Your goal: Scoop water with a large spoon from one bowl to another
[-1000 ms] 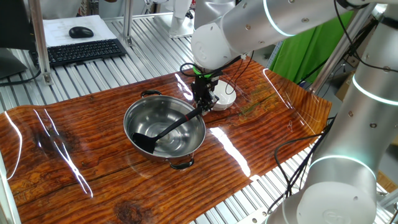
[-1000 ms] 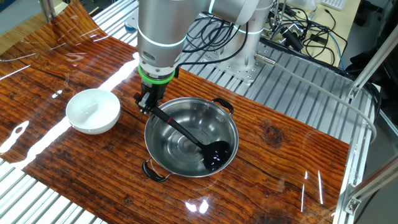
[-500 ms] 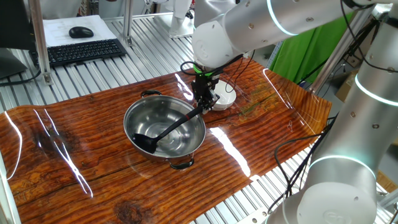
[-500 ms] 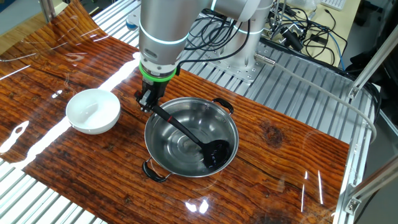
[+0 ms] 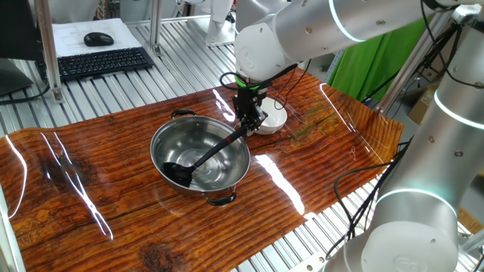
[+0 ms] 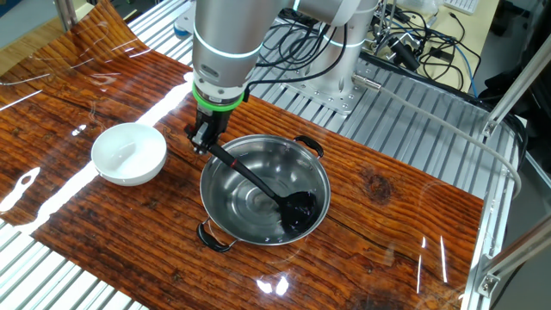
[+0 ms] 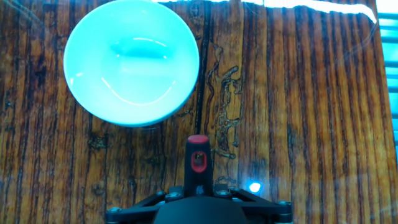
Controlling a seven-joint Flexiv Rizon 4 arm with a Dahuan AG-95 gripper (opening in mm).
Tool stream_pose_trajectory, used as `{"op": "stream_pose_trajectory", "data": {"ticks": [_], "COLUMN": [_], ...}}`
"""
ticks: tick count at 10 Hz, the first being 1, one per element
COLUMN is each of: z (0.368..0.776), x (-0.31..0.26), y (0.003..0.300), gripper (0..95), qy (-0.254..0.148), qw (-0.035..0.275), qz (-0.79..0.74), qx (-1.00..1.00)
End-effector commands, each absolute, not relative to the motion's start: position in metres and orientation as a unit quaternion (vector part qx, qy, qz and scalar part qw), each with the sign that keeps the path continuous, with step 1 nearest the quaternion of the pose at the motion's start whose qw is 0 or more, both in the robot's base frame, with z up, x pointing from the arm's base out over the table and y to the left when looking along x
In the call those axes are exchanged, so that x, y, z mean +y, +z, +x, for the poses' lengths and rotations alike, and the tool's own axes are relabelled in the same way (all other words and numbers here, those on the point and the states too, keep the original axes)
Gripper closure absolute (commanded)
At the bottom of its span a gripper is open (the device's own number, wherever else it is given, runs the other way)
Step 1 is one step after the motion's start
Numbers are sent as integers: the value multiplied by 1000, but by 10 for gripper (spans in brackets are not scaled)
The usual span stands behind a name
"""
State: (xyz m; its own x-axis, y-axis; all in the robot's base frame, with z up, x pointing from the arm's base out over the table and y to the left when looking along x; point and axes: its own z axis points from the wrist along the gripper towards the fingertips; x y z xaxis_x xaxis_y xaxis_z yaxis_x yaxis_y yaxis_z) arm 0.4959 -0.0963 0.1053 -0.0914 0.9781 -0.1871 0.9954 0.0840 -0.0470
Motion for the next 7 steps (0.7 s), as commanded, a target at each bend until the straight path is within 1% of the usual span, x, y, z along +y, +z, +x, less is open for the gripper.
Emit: {"op": "stream_pose_trajectory", "data": {"ticks": [1,4,7], "z": [496,498,499], "x": [-98,-99,-102], "y": [110,114,120], "gripper": [950,950,950], "qy": [-83,-87,-82], "qw": [57,64,75], "qz": [666,662,653], "qx": [739,742,750]}}
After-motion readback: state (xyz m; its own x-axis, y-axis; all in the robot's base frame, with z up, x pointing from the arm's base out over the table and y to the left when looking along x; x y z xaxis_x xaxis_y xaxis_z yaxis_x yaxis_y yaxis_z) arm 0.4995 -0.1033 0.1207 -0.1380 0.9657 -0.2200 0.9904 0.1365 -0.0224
